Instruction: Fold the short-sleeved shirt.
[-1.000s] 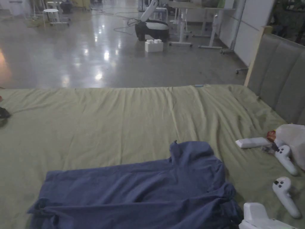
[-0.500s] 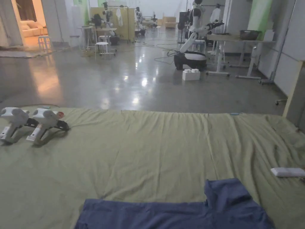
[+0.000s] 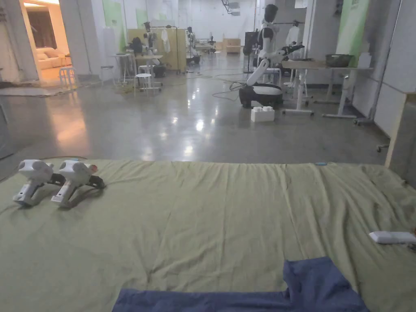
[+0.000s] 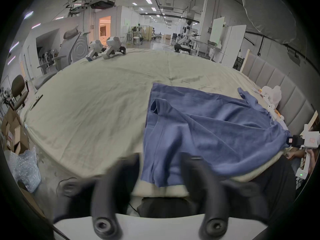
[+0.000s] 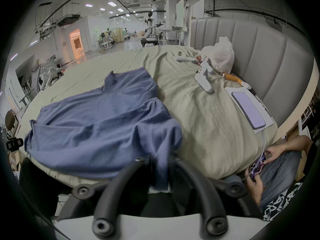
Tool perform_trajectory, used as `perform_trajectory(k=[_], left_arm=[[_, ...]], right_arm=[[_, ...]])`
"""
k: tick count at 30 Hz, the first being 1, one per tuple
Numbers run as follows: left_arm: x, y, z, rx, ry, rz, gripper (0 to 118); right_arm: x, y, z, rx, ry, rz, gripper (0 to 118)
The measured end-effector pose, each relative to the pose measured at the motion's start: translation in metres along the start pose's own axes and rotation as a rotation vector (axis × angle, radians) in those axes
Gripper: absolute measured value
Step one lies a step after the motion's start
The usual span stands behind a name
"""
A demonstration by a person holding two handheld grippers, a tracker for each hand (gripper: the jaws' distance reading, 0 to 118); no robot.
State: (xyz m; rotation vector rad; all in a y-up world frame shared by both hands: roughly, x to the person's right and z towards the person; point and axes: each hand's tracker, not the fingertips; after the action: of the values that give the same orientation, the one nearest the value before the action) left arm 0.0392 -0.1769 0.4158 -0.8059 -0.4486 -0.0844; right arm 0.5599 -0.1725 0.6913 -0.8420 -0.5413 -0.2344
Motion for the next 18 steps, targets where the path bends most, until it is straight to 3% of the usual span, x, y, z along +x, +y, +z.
perform_trajectory(k=[1, 2, 3, 6, 8, 15, 18], left_arm=[[0.0, 0.001, 0.003, 0.007, 0.001, -0.007, 75], [0.001, 0.003, 0.011, 0.028, 0.011, -0.015, 82], [0.0, 0.005, 0.019, 0.049, 0.019, -0.026, 84], [-0.005, 0.019, 0.047, 0.097, 0.089, -0.121, 84], [-0.009, 0.033, 0.081, 0.244, 0.148, -0.138, 84], [0.037, 0.073, 0.192, 0.656, 0.11, -0.155, 93], [0.054, 0.073, 0.201, 0.73, 0.054, -0.178, 92]], right_arm=[[0.004, -0.001, 0.001, 0.002, -0.001, -0.009, 39], [0.007, -0.002, 0.003, 0.008, -0.001, -0.018, 57], [0.01, -0.002, 0.008, 0.019, 0.013, -0.03, 67], [0.02, 0.011, 0.033, 0.134, 0.067, -0.052, 67], [0.019, 0.025, 0.062, 0.249, 0.085, -0.032, 67], [-0.016, 0.058, 0.15, 0.55, 0.17, -0.005, 67], [-0.036, 0.061, 0.168, 0.66, 0.138, 0.053, 67]])
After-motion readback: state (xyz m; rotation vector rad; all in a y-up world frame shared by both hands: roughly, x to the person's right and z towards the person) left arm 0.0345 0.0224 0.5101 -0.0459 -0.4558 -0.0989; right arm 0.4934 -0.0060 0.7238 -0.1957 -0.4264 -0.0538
